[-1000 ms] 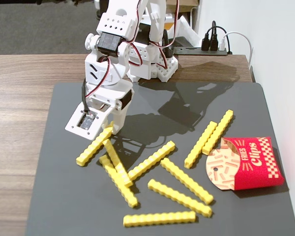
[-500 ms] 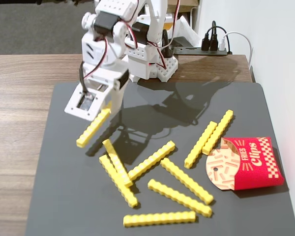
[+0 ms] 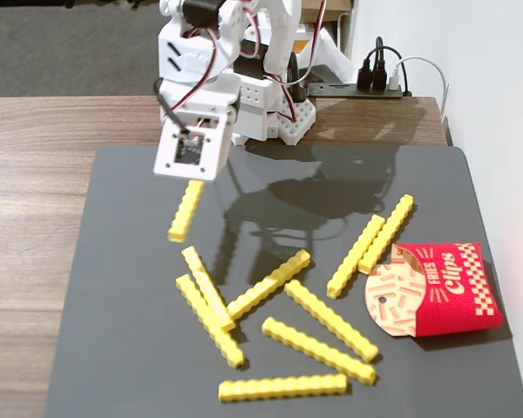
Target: Grab a fry
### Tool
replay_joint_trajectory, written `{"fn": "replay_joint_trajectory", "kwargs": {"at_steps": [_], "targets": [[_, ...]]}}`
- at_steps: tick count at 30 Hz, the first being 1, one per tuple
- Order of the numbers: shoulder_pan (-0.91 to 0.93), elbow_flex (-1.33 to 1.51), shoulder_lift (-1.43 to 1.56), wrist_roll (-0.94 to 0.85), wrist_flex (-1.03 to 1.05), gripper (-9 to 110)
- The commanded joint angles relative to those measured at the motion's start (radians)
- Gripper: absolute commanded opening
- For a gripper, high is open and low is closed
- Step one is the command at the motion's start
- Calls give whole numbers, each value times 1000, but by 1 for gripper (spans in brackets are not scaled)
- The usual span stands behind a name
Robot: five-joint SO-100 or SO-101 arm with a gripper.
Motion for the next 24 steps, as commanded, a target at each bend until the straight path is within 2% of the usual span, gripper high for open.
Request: {"fn": "replay_joint_trajectory", "kwargs": {"at_steps": [1, 10, 24], "targets": [[-78, -103, 40, 31, 55, 0], [-279, -299, -34, 173, 176, 0], [-295, -333, -58, 176, 189, 0]]}}
